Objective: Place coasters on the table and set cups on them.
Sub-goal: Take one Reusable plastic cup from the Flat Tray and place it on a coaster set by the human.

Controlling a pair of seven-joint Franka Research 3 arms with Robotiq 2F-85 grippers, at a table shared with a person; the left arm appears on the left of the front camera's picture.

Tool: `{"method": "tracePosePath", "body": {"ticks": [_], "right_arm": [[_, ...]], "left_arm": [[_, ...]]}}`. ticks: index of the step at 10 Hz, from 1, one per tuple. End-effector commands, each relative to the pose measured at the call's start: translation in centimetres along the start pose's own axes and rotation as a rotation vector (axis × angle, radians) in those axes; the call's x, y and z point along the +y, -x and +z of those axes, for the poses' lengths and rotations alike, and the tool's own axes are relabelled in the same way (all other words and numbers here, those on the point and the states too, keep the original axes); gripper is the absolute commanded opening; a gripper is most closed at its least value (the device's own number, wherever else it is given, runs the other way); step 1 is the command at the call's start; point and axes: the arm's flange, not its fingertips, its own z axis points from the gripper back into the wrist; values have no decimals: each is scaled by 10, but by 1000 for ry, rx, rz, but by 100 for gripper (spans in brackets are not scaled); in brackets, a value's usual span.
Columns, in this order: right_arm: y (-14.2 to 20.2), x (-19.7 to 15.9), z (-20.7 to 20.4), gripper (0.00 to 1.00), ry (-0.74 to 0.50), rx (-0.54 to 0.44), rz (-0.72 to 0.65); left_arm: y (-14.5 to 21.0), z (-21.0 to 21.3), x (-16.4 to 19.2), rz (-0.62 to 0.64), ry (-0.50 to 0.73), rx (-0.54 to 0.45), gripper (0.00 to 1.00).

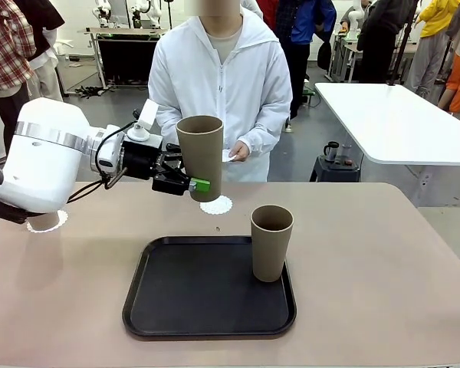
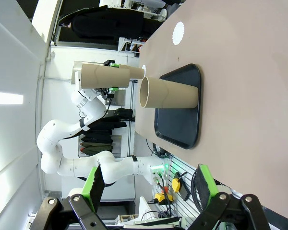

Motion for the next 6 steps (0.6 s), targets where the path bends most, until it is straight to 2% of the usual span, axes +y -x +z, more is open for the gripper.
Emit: {"method": "tracePosePath", "body": {"ticks": [1, 3, 4, 5, 6], "right_arm": [[0, 1, 1, 100, -15, -3, 1], [0, 1, 1, 100, -15, -3, 1], [0, 1, 1, 100, -15, -3, 1], [0, 1, 1, 100, -15, -3, 1], [0, 1, 1, 100, -15, -3, 1]], "left_arm": [[5, -3, 1, -21, 6, -1, 0], [5, -3, 1, -21, 6, -1, 0], [3, -2, 0, 0, 4, 1, 81], [23, -4, 39, 83, 15, 54, 81], [45, -9, 70, 81, 30, 52, 81]]}}
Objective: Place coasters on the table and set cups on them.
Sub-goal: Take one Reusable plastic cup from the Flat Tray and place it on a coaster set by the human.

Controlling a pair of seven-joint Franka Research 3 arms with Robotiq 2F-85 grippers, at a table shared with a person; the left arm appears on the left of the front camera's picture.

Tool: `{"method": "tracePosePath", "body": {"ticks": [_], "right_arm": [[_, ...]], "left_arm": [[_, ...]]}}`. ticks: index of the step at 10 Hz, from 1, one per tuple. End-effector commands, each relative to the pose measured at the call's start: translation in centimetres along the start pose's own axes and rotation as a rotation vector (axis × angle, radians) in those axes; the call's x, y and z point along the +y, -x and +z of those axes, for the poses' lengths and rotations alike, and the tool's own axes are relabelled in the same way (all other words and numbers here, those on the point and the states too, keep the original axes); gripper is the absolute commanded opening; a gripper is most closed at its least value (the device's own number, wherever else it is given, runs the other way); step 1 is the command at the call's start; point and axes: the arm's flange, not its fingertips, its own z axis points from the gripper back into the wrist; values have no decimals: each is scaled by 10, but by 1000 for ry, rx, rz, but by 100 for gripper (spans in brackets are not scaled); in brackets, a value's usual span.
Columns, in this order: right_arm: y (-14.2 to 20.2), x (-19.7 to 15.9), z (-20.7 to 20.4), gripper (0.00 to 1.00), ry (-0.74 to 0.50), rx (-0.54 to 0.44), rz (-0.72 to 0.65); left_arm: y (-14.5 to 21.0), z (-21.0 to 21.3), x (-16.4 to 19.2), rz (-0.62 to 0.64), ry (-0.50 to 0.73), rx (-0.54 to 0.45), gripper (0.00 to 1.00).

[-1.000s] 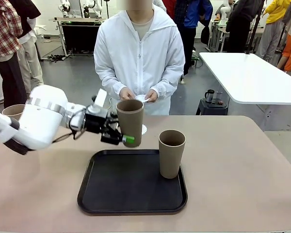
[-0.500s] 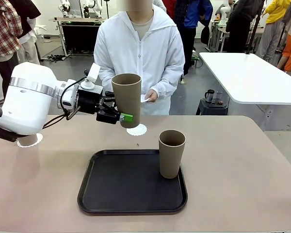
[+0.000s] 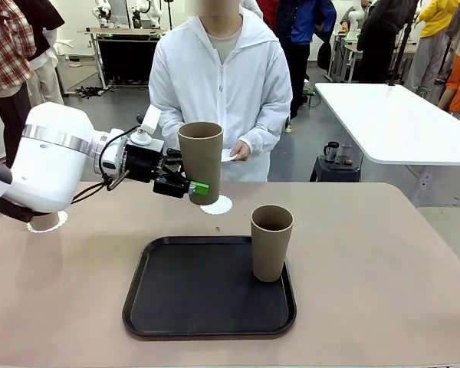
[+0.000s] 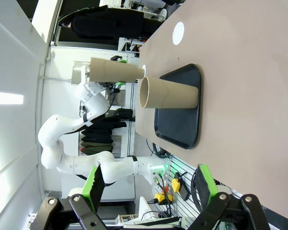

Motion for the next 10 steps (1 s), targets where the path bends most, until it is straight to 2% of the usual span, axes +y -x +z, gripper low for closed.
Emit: {"method": "tracePosePath", "body": {"ticks": [1, 4, 6, 8, 10], "right_arm": [[0, 0, 0, 100, -15, -3, 1], [0, 0, 0, 100, -15, -3, 1], [0, 0, 0, 100, -15, -3, 1], [0, 0, 0, 100, -15, -3, 1], [0, 0, 0, 100, -15, -3, 1]], "left_arm": [[27, -13, 62, 25, 25, 8, 81], [55, -32, 106, -3, -4, -14, 81], [62, -42, 128, -33, -38, -26, 81], [67, -49, 144, -59, -59, -23, 81], [55, -45, 133, -21, -104, 17, 81]]}}
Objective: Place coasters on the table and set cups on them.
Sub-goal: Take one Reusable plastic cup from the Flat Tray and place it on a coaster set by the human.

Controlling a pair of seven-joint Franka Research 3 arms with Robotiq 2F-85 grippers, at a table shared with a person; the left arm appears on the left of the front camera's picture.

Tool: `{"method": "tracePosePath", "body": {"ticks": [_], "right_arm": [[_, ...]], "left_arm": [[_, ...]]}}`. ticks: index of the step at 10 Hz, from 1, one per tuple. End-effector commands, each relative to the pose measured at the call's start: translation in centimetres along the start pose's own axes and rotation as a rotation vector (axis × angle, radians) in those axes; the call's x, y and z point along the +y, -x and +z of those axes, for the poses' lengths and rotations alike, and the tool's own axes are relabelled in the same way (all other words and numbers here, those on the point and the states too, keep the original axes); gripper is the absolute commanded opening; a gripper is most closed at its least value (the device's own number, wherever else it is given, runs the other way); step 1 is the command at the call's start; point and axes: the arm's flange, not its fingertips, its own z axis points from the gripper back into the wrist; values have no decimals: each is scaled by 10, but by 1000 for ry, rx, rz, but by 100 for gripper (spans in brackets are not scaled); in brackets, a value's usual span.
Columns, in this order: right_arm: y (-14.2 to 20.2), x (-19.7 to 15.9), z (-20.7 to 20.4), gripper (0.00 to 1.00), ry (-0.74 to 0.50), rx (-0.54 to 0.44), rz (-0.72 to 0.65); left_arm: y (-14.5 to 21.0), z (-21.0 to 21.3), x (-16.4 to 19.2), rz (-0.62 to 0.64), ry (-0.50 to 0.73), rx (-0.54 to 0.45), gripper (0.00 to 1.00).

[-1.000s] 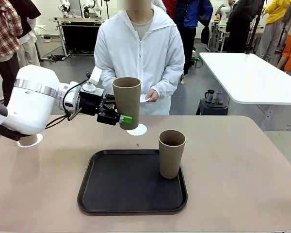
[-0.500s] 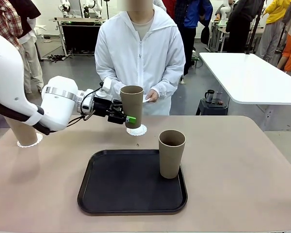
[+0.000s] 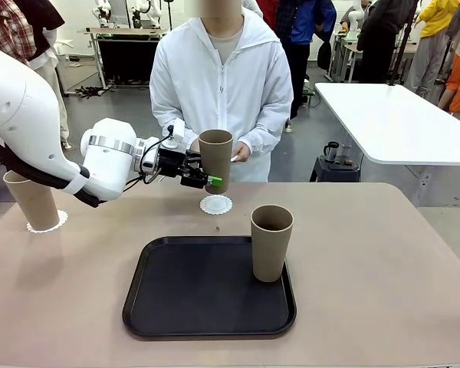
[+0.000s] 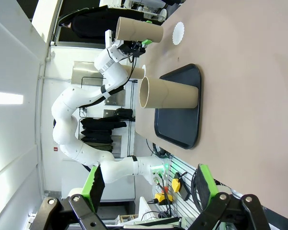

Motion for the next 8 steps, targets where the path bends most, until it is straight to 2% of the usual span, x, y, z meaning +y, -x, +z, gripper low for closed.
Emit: {"method": "tracePosePath", "body": {"ticks": [1, 5, 8], "right_arm": [[0, 0, 0, 100, -15, -3, 1], [0, 0, 0, 100, -15, -3, 1], [0, 0, 0, 100, -15, -3, 1]], "left_arm": [[1, 0, -1, 1, 18, -13, 81], [1, -1, -1, 3, 4, -2, 81], [31, -6, 11, -59, 25, 4, 81]]}}
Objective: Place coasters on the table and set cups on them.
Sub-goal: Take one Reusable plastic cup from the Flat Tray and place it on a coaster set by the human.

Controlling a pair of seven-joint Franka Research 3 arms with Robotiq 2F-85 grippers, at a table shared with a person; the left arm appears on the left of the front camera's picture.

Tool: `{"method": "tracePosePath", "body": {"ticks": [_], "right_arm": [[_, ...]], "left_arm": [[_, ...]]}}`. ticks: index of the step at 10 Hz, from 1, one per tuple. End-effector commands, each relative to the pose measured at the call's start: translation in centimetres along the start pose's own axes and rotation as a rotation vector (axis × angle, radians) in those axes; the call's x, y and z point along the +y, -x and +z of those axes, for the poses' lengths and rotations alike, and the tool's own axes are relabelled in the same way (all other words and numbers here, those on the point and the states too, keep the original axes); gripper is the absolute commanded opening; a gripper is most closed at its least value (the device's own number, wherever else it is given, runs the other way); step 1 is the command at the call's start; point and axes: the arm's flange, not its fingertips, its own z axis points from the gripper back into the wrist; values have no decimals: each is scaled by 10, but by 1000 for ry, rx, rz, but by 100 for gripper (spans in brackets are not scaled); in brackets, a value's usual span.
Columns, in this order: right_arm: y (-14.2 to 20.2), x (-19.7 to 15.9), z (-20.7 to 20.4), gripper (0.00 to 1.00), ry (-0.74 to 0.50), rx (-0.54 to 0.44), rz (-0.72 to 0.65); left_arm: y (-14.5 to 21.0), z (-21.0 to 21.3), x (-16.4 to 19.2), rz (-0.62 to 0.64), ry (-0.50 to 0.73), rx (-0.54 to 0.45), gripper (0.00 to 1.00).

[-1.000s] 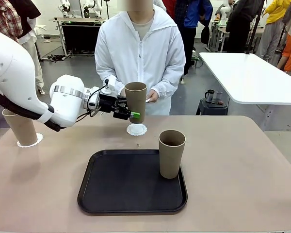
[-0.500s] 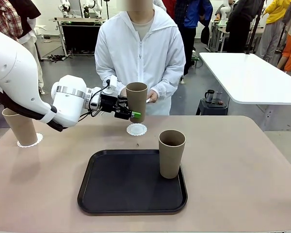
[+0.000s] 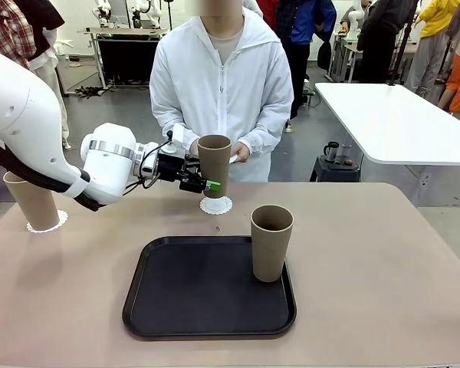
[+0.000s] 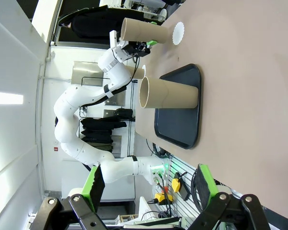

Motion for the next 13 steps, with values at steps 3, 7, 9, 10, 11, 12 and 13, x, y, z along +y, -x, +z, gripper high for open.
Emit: {"method": "tracePosePath", "body": {"ticks": [3, 7, 9, 10, 11, 12, 13], "right_arm": [[0, 0, 0, 100, -15, -3, 1], [0, 0, 0, 100, -15, -3, 1], [0, 0, 0, 100, -15, -3, 1], [0, 0, 0, 100, -15, -3, 1], [0, 0, 0, 100, -15, -3, 1], [0, 0, 0, 100, -15, -3, 1], [0, 0, 0, 100, -15, -3, 1]], "left_arm": [[14, -15, 8, -89, 49, -36, 81], [23, -18, 13, -98, 41, -43, 81], [30, -22, 20, -93, 33, -35, 81], [33, -23, 23, -81, 29, -35, 81], [37, -24, 26, -71, 25, -32, 81], [39, -24, 27, -66, 22, -24, 81], [41, -23, 28, -63, 18, -16, 81]]}}
